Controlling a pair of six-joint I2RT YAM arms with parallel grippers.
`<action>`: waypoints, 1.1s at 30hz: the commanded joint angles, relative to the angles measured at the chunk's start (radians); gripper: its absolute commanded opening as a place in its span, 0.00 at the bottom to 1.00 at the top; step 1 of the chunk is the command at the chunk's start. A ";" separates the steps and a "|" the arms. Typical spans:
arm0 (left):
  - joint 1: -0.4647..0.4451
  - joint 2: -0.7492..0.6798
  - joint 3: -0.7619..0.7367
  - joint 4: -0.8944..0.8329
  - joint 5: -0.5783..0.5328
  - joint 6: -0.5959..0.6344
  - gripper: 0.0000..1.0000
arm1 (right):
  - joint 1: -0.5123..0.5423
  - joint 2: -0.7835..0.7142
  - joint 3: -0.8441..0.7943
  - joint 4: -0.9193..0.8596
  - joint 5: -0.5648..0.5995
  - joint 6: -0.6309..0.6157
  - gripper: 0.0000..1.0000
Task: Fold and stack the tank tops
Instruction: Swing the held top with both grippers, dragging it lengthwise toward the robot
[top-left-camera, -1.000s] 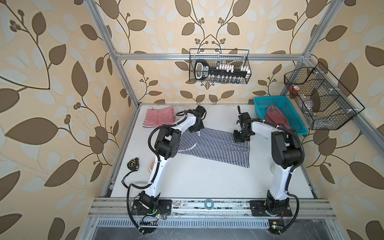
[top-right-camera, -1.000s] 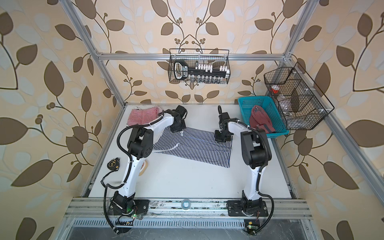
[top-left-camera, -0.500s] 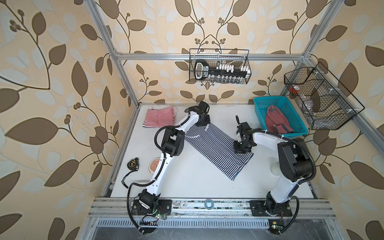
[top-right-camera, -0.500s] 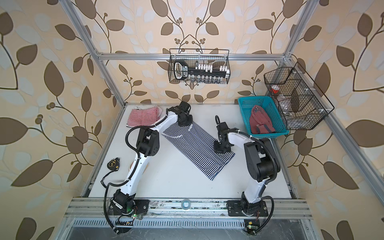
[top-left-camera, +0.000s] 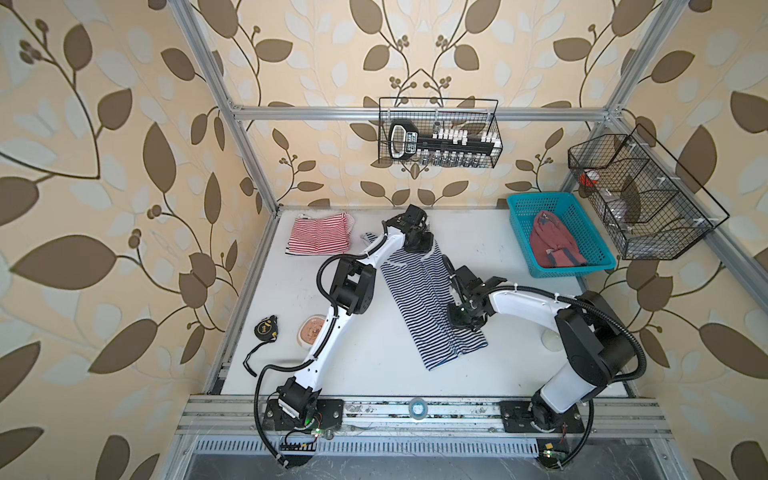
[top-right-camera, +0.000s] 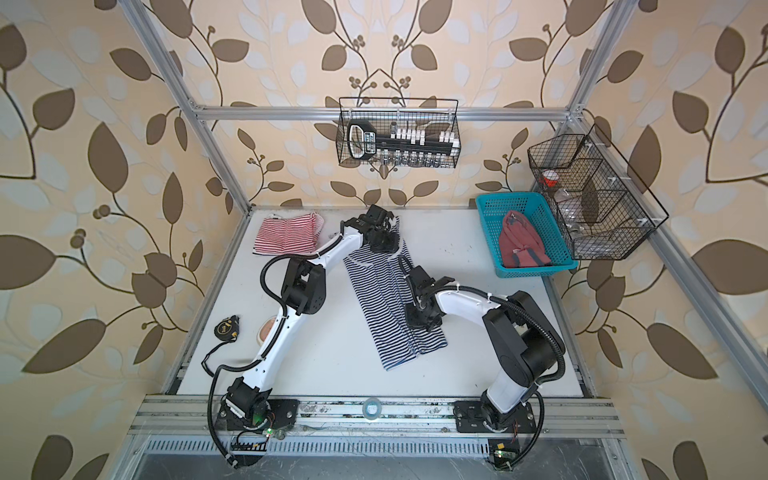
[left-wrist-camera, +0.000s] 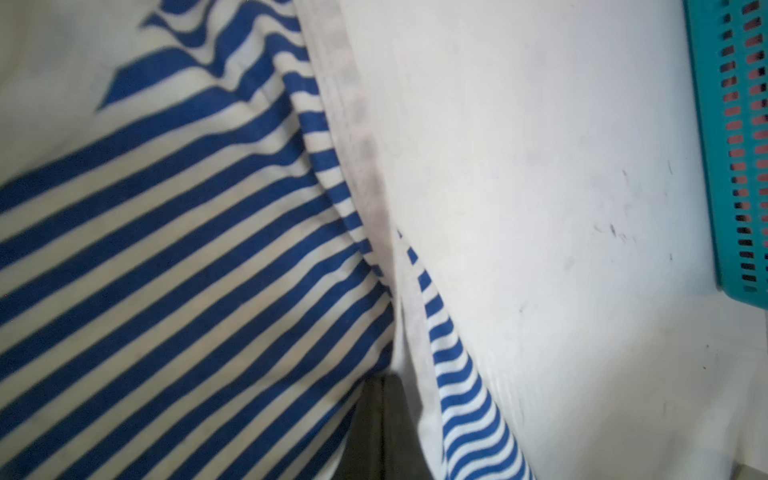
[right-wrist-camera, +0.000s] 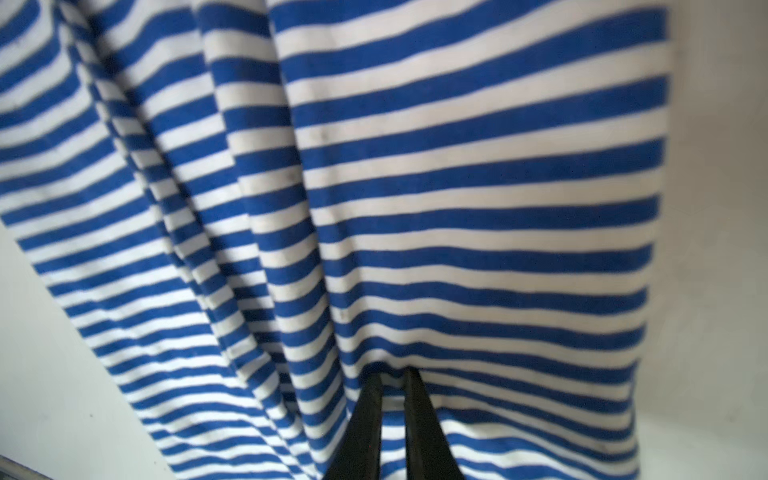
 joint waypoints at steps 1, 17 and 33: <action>-0.012 0.060 0.005 -0.048 0.055 0.085 0.03 | 0.077 0.106 -0.139 -0.140 -0.030 0.084 0.16; -0.009 -0.265 -0.057 -0.145 -0.058 0.233 0.51 | 0.174 -0.049 -0.005 -0.136 -0.026 0.107 0.20; -0.008 -0.937 -0.663 -0.345 -0.346 -0.065 0.56 | 0.134 -0.484 -0.179 -0.119 0.015 0.122 0.38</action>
